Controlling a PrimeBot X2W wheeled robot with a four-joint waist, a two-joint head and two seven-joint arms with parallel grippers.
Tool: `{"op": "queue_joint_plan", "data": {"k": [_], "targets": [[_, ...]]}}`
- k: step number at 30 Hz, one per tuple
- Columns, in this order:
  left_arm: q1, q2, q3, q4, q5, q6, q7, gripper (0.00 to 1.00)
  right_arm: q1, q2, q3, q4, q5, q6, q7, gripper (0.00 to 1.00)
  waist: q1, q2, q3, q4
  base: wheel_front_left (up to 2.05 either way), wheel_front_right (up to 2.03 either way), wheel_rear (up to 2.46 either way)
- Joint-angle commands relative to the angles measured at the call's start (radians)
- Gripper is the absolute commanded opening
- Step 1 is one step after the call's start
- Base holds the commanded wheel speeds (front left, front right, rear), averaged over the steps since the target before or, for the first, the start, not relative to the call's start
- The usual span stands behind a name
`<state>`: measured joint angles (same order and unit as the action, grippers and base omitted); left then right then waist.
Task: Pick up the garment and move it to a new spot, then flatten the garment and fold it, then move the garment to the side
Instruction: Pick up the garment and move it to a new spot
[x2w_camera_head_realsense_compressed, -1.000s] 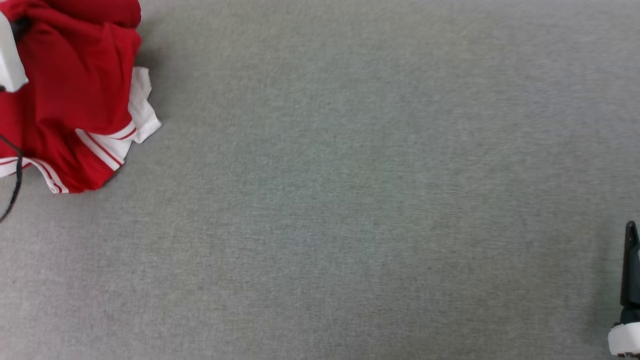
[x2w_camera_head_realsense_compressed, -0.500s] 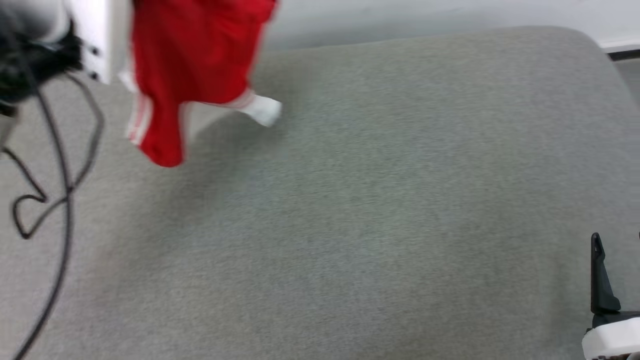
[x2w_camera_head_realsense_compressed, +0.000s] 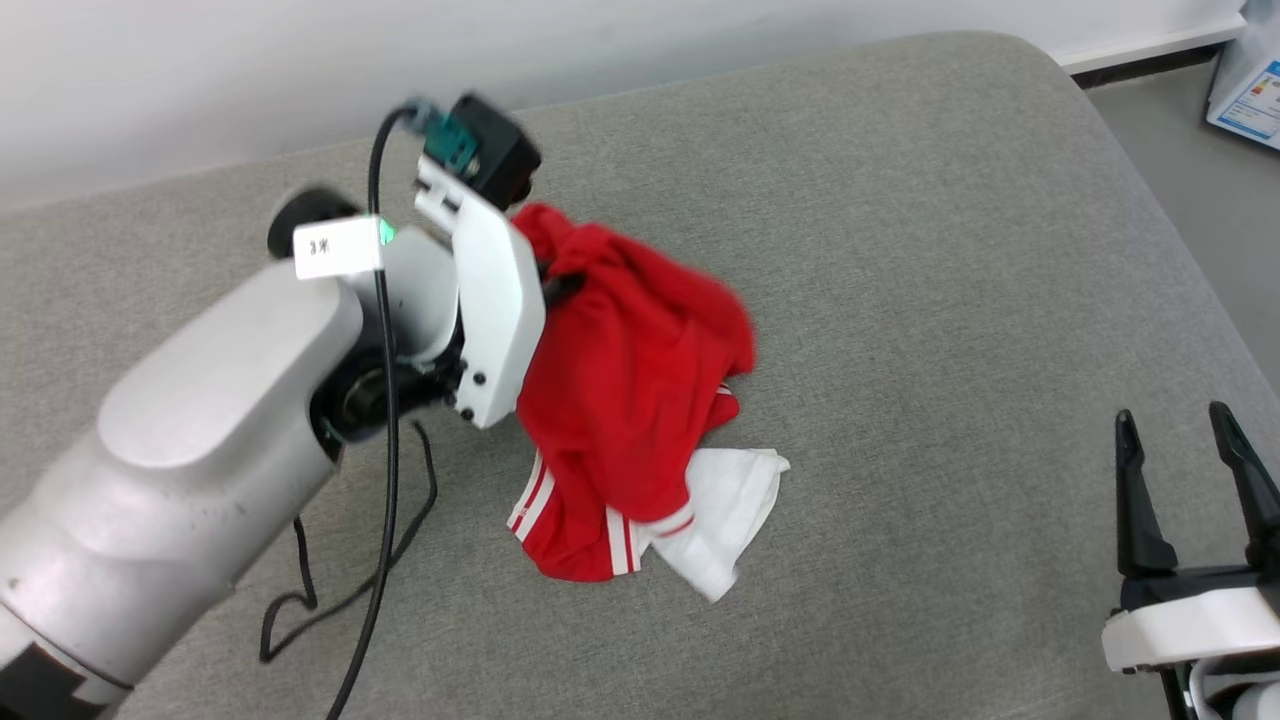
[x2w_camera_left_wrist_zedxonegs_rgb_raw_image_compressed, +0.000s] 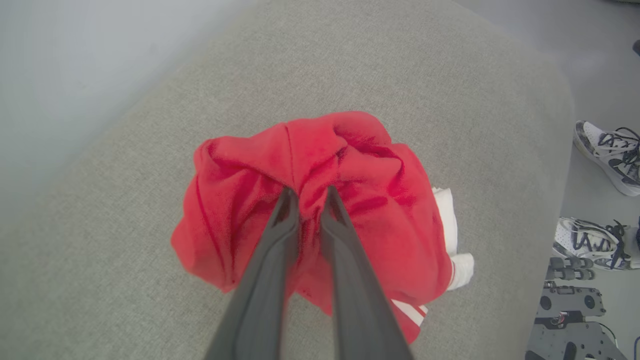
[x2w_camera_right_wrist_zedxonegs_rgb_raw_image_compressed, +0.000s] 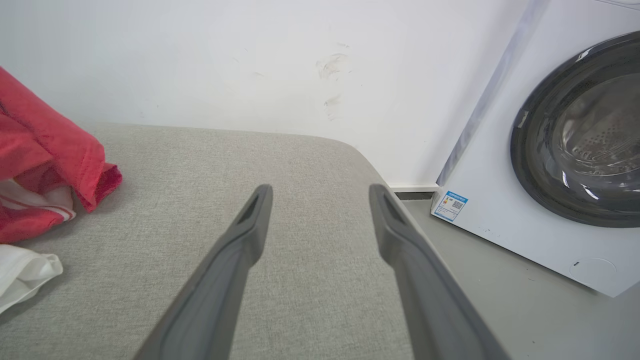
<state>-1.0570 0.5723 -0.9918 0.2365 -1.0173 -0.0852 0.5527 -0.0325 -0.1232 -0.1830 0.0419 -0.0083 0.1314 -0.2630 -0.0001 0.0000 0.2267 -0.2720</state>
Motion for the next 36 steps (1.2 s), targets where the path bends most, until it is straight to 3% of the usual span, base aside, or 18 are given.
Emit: {"op": "queue_joint_plan", "data": {"k": [1,7,8,9,11,17,22,26,29,34,36], "targets": [[0.033,-0.007,-0.001,0.041,-0.012,-0.005,-0.026,0.0,-0.019,0.008,0.011,-0.003,0.005,-0.001,-0.003,1.0,0.0001,0.0,0.0,-0.008,0.0,0.0,0.0],[0.123,-0.057,0.022,0.198,-0.071,-0.02,-0.133,0.0,-0.033,0.017,0.029,0.002,0.018,-0.001,-0.003,1.0,0.0001,0.0,-0.001,-0.006,0.0,0.0,0.0],[0.131,-0.064,0.027,0.224,-0.075,-0.022,-0.149,0.16,-0.034,0.017,0.032,0.006,0.019,-0.001,-0.003,1.0,0.0001,0.0,-0.002,-0.002,0.0,0.0,0.0],[0.137,-0.071,0.026,0.25,-0.074,-0.025,-0.163,0.61,-0.034,0.018,0.035,0.006,0.022,-0.001,-0.003,1.0,0.0001,0.0,-0.004,0.001,0.0,0.0,0.0],[0.151,-0.084,0.021,0.298,-0.078,-0.028,-0.176,1.0,-0.033,0.016,0.043,0.009,0.025,-0.001,-0.003,1.0,0.0001,0.0,-0.009,0.009,0.0,0.0,0.0],[0.172,-0.12,0.073,0.373,-0.127,-0.036,-0.287,1.0,-0.029,-0.006,0.064,0.015,0.033,-0.001,-0.003,1.0,0.0001,0.0,-0.04,0.054,0.0,0.0,0.0],[0.18,-0.081,0.132,0.331,-0.103,-0.043,-0.488,1.0,-0.004,-0.012,0.074,-0.002,0.051,-0.001,-0.003,1.0,0.0001,0.0,-0.079,0.105,0.0,0.0,0.0],[0.231,-0.021,0.176,0.223,-0.074,-0.045,-0.69,1.0,0.015,-0.017,0.056,-0.007,0.074,-0.001,-0.003,1.0,0.0001,0.0,-0.105,0.147,0.0,0.0,0.0],[0.267,0.009,0.196,0.162,-0.058,-0.045,-0.765,1.0,0.029,-0.02,0.056,-0.011,0.077,-0.001,-0.003,1.0,0.0001,0.0,-0.121,0.168,0.0,0.0,0.0],[0.406,0.082,0.28,-0.022,0.018,-0.019,-0.817,1.0,0.061,-0.034,0.07,0.0,0.077,-0.001,-0.003,1.0,0.0001,0.0,-0.149,0.205,0.0,0.0,0.0],[0.47,0.096,0.365,-0.121,0.072,0.005,-0.818,1.0,0.075,-0.036,0.064,-0.003,0.07,-0.001,-0.003,1.0,0.0001,0.0,-0.155,0.22,0.0,0.0,0.0]]}}
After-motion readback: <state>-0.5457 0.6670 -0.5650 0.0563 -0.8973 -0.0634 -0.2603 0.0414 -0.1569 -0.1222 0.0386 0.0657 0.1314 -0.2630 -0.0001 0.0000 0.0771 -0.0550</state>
